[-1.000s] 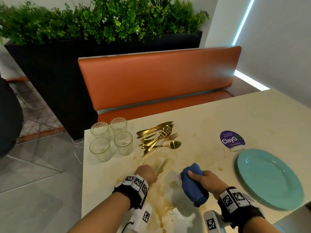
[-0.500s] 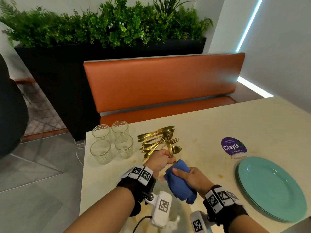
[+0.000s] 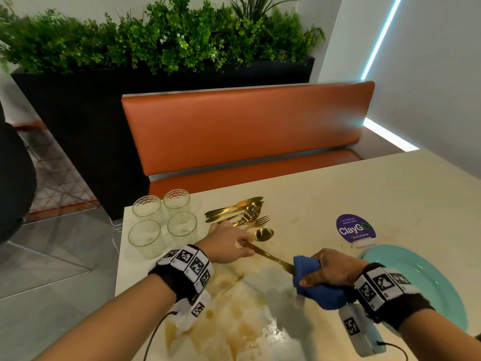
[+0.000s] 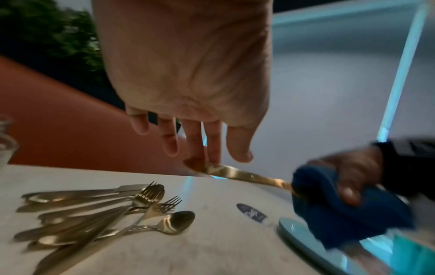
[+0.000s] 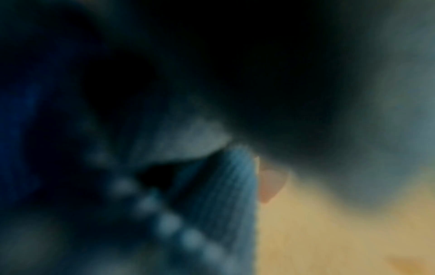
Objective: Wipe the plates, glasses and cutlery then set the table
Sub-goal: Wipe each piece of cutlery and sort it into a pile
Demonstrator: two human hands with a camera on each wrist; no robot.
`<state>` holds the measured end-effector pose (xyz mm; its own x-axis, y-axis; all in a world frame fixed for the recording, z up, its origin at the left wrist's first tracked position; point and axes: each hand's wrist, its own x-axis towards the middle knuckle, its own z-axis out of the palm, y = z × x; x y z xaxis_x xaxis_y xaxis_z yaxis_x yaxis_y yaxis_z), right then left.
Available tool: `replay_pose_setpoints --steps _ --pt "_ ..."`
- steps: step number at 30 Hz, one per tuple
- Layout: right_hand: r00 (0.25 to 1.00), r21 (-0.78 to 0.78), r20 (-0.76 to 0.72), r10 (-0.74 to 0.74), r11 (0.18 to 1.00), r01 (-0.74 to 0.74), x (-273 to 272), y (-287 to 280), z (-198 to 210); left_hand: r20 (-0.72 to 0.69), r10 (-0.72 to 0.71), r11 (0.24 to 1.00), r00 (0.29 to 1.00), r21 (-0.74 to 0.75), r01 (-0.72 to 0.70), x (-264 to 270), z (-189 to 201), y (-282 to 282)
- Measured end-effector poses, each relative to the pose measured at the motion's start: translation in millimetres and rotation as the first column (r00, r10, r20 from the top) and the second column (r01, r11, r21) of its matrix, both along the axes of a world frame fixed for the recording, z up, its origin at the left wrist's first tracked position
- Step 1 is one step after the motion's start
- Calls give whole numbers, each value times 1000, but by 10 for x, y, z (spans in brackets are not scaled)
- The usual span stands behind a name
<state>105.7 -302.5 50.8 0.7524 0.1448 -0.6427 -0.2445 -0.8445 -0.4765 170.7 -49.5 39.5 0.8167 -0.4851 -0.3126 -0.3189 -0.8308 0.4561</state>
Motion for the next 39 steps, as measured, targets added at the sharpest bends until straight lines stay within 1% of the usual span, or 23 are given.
replay_pose_setpoints --steps 3,5,8,10,12,13,15,16,17,18,19,20,21,22,23,24,26,28,31,33,36,37,39 --pt "998 -68 57 20 998 -16 146 -89 108 28 -112 979 993 175 105 -60 60 -45" --pt "996 -89 63 66 994 -60 213 -87 181 57 -166 962 985 229 149 -84 54 -148" --pt "987 -86 20 157 984 -155 315 15 237 42 -248 955 968 180 236 -115 11 -354" --pt "976 -104 12 217 971 -215 379 88 230 9 -255 954 967 164 251 -137 7 -445" --pt "970 -128 37 241 964 -234 430 108 234 -17 -192 972 981 133 193 -152 14 -471" --pt "972 -124 66 224 969 -214 450 92 249 -21 -142 985 990 99 144 -145 5 -469" --pt "983 -70 147 113 992 -104 492 7 262 -15 -46 999 999 -3 46 -112 -14 -465" --pt "979 -26 204 26 999 -21 510 -42 257 -34 21 998 999 -65 -23 -102 -18 -450" --pt "956 32 278 -89 996 84 526 -90 235 -92 106 986 990 -122 -117 -82 -44 -432" --pt "904 115 357 -237 971 209 534 -130 200 -163 197 955 967 -191 -227 -61 -69 -412" --pt "820 225 399 -410 911 346 527 -160 158 -249 285 905 926 -249 -346 -24 -117 -391" --pt "731 351 363 -578 811 468 496 -174 126 -335 346 844 876 -297 -447 -8 -139 -374" --pt "664 465 254 -703 691 554 444 -162 107 -407 383 786 829 -327 -525 -7 -160 -365" --pt "638 544 111 -762 584 602 384 -121 74 -461 401 740 792 -346 -577 -5 -186 -367" --pt "642 597 -24 -766 504 624 312 -44 43 -497 411 703 764 -361 -613 -10 -199 -383" --pt "656 626 -124 -745 454 634 265 58 -21 -521 412 682 747 -367 -632 -24 -202 -416" --pt "674 639 -207 -709 423 642 231 299 -167 -543 397 678 740 -369 -635 -54 -232 -522" --pt "660 639 -214 -721 407 652 265 515 -257 -522 398 707 754 -350 -615 -108 -233 -628" --pt "618 682 -213 -757 338 649 358 648 -234 -434 378 760 818 -359 -542 -165 -222 -693" --pt "592 700 -192 -783 313 642 443 607 -216 -469 343 735 814 -405 -544 -175 -182 -668" --pt "527 694 -201 -826 260 672 605 463 -167 -571 297 692 766 -424 -584 -233 -175 -539" --pt "511 701 -217 -832 231 674 662 395 -167 -584 284 697 760 -418 -582 -273 -199 -481" --pt "475 725 -219 -853 183 664 766 266 -173 -569 268 714 778 -425 -557 -351 -248 -391"
